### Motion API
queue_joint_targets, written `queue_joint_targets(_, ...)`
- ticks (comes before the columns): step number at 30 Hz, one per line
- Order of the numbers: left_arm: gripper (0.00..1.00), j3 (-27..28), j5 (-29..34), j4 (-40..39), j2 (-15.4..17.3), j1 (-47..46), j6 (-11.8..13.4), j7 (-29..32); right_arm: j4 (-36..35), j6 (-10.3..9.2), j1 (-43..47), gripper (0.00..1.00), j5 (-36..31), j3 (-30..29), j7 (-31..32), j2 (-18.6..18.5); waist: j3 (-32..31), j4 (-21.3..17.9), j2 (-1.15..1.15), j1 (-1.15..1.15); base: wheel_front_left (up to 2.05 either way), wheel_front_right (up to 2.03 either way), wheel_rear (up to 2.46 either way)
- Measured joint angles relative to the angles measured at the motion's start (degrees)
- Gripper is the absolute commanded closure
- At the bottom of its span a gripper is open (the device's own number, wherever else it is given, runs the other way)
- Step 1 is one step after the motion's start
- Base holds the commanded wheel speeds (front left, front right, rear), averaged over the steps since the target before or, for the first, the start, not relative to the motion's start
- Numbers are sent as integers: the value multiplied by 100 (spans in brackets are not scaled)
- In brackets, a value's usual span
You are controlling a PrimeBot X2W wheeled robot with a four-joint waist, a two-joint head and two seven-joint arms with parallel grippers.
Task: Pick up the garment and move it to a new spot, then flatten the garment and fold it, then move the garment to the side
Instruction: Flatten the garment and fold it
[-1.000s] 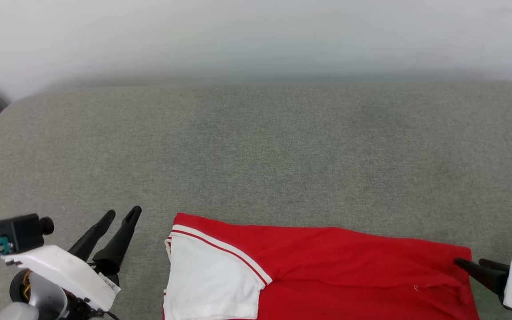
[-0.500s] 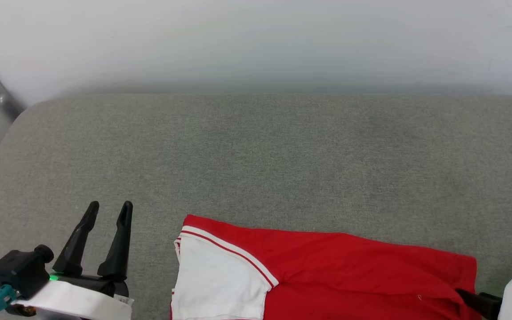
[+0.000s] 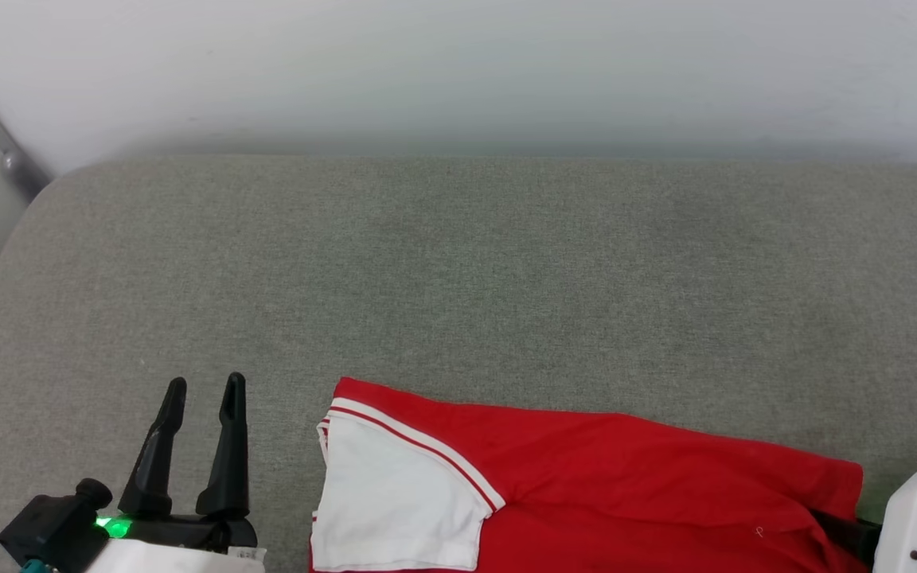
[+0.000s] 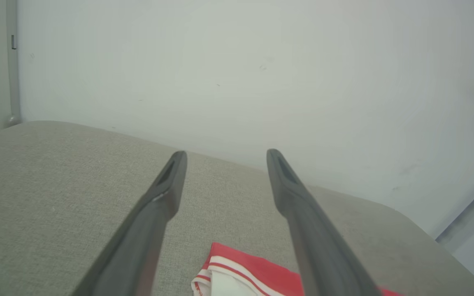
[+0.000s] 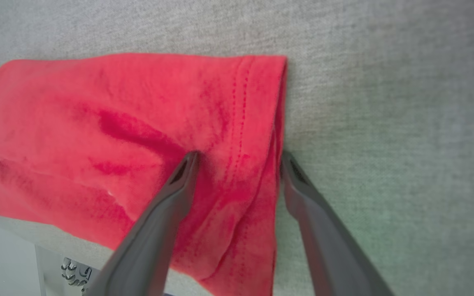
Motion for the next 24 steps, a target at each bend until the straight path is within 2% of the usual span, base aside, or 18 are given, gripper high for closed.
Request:
queue_joint_targets(10,0,374,492,211,-510,-2,-319,0,327,-10,-221,0,16,148,-43,124,45,41,0,0,0,0,0)
queue_joint_targets(11,0,380,510,240,-547,-3,-342,0,353,-11,-238,27,23,166,-44,129,47,42,0,0,0,0,0)
queue_joint_targets(13,0,354,542,309,-593,-4,-370,0,383,-11,-268,100,54,213,-41,122,50,47,0,0,0,0,0)
queue_joint_targets(18,0,366,591,375,-664,-40,-412,0,360,-7,-302,100,264,291,-64,113,48,34,0,0,0,0,0)
queue_joint_targets(24,0,449,601,436,-712,-37,-439,0,318,7,-259,100,475,254,-62,-127,19,-21,0,0,0,0,0)
